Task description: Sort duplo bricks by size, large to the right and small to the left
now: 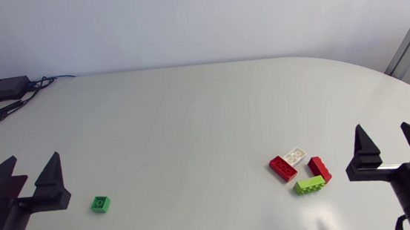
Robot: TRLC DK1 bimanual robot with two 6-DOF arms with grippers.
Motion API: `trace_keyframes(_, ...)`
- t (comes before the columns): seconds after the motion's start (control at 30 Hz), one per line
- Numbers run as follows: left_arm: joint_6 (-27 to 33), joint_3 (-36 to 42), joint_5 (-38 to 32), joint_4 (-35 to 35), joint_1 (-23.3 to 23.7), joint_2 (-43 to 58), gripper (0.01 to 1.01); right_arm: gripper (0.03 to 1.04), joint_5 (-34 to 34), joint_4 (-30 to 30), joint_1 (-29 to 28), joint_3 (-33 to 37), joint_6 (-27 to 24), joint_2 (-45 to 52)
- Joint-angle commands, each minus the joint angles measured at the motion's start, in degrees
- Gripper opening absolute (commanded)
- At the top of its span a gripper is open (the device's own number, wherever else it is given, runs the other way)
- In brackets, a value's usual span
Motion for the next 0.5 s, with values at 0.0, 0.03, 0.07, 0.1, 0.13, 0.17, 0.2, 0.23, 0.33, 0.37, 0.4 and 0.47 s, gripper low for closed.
trace_keyframes(0.0,0.7,-1.3,0.3,0.1,0.3,-1.0,0.985,0.99,0.3,-1.3,0.3,-2.3,1.1,-0.3)
trace_keyframes(0.03,0.7,-1.3,0.3,0.1,0.3,-1.0,0.985,0.99,0.3,-1.3,0.3,-2.3,1.1,-0.4)
trace_keyframes(0.07,0.7,-1.3,0.3,0.1,0.3,-1.0,0.985,0.99,0.3,-1.3,0.3,-2.3,1.1,-0.3)
trace_keyframes(0.1,0.7,-1.3,0.3,0.1,0.3,-1.0,0.985,0.99,0.3,-1.3,0.3,-2.3,1.1,-0.4)
trace_keyframes(0.13,0.7,-1.3,0.3,0.1,0.3,-1.0,0.985,0.99,0.3,-1.3,-0.1,-2.3,1.1,-0.3)
trace_keyframes(0.17,0.7,-1.3,0.3,0.1,0.3,-1.0,0.985,0.99,0.3,-1.4,-0.6,-2.3,1.1,-0.3)
trace_keyframes(0.2,0.7,-1.3,0.3,0.1,0.3,-1.0,0.985,0.99,0.3,-1.4,-1.2,-2.3,1.1,-0.3)
trace_keyframes(0.23,0.7,-1.3,0.3,0.1,0.3,-1.0,0.985,0.99,0.3,-1.4,-1.9,-2.3,1.1,-0.4)
trace_keyframes(0.33,0.7,-1.3,0.3,0.1,0.3,-1.0,0.985,0.99,-14.1,-2.7,-5.8,-2.4,0.9,-0.6)
trace_keyframes(0.37,0.7,-1.3,0.3,0.1,0.3,-1.0,0.985,0.99,-18.0,-3.1,-7.7,-2.4,0.9,-0.6)
trace_keyframes(0.4,0.7,-1.3,0.3,0.1,0.3,-1.0,0.985,0.99,-19.7,-3.3,-9.2,-2.4,0.9,-0.7)
trace_keyframes(0.47,0.7,-1.3,0.3,0.1,0.3,-1.0,0.985,0.99,-20.0,-3.2,-11.2,-2.4,0.9,-0.9)
